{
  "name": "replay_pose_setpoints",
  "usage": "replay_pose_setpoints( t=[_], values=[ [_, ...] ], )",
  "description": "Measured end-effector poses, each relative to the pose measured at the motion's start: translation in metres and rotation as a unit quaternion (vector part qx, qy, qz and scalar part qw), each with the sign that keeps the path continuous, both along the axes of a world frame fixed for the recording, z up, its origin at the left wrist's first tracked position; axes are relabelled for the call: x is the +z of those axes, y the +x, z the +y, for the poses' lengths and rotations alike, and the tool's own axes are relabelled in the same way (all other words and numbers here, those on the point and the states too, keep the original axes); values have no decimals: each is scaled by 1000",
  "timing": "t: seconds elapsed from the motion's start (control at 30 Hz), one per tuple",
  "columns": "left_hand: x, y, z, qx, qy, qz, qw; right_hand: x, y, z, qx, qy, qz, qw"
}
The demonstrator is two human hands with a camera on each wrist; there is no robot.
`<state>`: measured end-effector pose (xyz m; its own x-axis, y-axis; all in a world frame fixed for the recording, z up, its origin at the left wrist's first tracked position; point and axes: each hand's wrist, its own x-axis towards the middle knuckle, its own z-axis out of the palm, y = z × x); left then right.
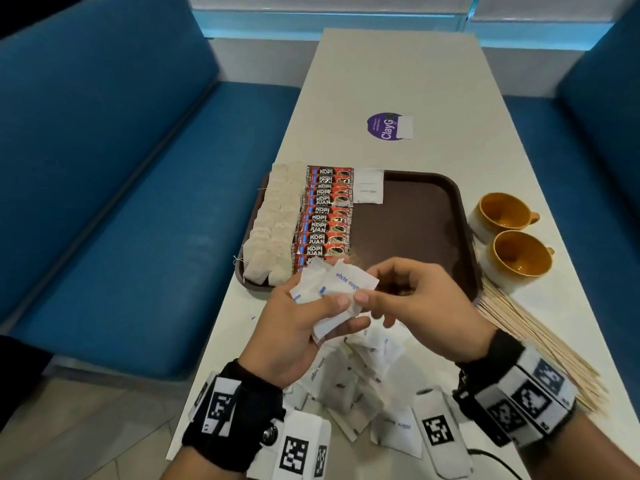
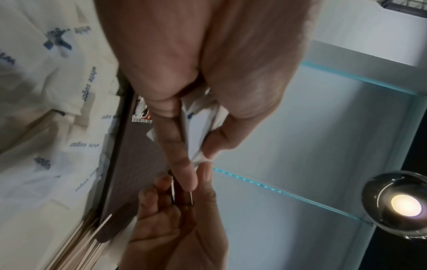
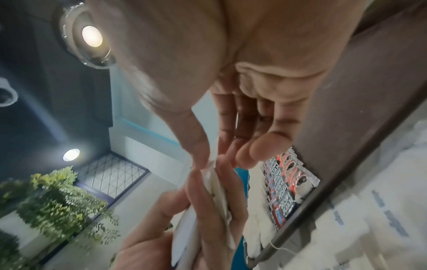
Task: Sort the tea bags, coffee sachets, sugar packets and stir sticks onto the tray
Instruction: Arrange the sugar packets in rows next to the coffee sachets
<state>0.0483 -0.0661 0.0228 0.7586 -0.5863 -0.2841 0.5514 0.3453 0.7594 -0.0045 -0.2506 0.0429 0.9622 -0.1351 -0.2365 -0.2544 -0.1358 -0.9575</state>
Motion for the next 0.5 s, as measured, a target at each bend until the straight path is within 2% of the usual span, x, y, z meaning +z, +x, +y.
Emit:
replay_pose_setpoints(
  t=[0.27, 0.5],
  values=[
    [0, -7, -6, 18, 51, 20, 998, -2, -5, -10, -86, 62, -9, 994],
    [-2, -2, -10, 46, 124, 27, 991, -3, -7, -6, -39, 67, -1, 997]
  ],
)
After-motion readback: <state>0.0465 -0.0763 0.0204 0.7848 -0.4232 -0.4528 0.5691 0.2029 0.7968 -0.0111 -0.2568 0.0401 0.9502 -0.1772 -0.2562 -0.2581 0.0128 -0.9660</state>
